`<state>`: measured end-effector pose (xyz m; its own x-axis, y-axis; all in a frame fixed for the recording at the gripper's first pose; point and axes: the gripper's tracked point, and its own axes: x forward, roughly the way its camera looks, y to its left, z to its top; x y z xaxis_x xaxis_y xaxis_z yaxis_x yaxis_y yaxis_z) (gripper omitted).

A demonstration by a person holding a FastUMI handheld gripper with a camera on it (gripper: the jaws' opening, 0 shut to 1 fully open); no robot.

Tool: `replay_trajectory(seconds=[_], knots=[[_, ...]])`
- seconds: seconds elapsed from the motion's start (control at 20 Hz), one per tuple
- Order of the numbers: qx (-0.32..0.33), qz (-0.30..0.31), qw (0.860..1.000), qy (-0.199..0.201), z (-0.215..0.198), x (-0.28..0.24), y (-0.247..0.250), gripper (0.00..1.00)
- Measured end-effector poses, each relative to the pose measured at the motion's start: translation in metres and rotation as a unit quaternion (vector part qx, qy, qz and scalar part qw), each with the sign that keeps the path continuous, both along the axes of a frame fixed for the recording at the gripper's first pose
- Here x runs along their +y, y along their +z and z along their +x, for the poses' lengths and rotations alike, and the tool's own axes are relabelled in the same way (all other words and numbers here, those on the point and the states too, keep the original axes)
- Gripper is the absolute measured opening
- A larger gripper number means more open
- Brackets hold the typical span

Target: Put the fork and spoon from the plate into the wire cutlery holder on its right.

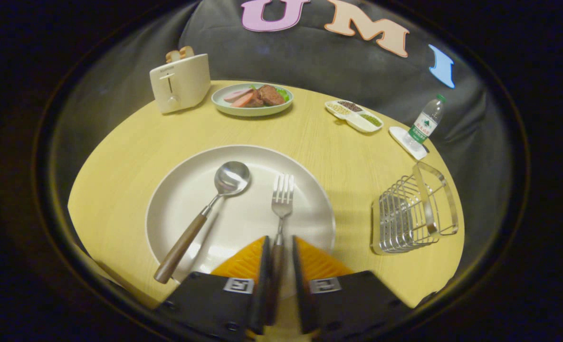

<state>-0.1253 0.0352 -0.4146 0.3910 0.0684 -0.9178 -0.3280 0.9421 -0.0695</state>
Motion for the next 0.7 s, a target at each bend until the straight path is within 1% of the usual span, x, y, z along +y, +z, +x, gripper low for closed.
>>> replay_trajectory(seconds=[0.05,0.1,0.15,0.2,0.25,0.45,0.7], knots=[[0.009,0.005,1.0,-0.007,0.0,0.001,0.0,0.13],[0.019,0.011,1.0,-0.014,-0.003,0.0,0.002,0.1],[0.031,0.02,0.999,-0.017,-0.005,0.002,0.002,0.1],[0.034,0.027,0.999,-0.018,-0.005,0.004,0.004,0.1],[0.029,0.026,0.999,-0.02,0.0,0.003,0.008,0.07],[0.039,0.033,0.999,-0.02,0.01,-0.001,0.025,0.07],[0.046,0.037,0.998,-0.023,0.029,-0.018,0.059,0.07]])
